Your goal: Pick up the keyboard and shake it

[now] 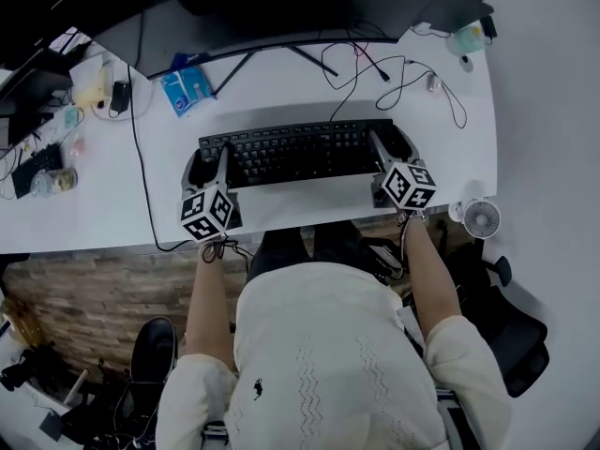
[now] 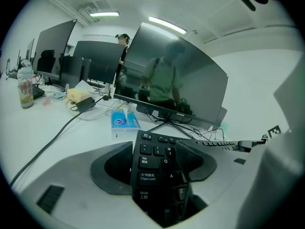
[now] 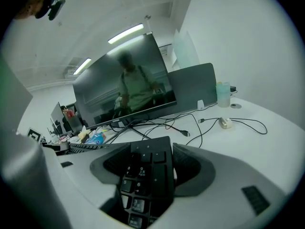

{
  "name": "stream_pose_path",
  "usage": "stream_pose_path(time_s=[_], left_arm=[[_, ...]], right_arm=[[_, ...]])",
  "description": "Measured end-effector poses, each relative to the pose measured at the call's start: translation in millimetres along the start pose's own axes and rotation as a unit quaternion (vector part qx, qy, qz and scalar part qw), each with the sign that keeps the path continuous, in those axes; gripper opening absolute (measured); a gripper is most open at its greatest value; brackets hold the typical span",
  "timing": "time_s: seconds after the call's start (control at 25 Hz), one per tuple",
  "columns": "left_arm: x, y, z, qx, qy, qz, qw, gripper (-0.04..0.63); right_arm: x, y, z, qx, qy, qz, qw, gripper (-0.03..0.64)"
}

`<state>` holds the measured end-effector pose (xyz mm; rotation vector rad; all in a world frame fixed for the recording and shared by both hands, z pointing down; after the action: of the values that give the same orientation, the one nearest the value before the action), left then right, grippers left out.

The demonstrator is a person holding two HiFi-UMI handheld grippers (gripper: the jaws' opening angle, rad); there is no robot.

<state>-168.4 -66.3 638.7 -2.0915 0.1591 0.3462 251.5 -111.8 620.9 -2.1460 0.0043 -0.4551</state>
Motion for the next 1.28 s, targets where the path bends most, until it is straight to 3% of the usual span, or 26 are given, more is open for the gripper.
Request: stream_pose_path(time_s=[0.6, 0.92, 1.28], left_arm=[[9, 35, 22, 0.056, -0.005, -0.001, 0.9984, 0.272], [7, 56, 36, 0.083, 0.002, -0.013, 0.9965, 0.272], [1, 76, 49, 0.112, 0.006, -0.018, 0.9935, 0.272]], right_arm=[[-19, 39, 22, 0.048, 0.017, 0.017, 0.999, 0.273], [-27, 54, 25, 0.062, 0.046, -0.017, 0.997, 0.246], [-50, 71, 25, 0.081, 0.043, 0.011, 0.996, 0.244]])
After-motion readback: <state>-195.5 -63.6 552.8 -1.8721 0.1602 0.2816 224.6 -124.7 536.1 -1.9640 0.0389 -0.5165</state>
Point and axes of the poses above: the fingertips, and each gripper's own axes: z backward along the fingers, x to its right, y out of its top, the point moved 6 cm from there along z, backward along the fingers, and after that the axes turned 3 degrees about -z, right-handed, at the moved point
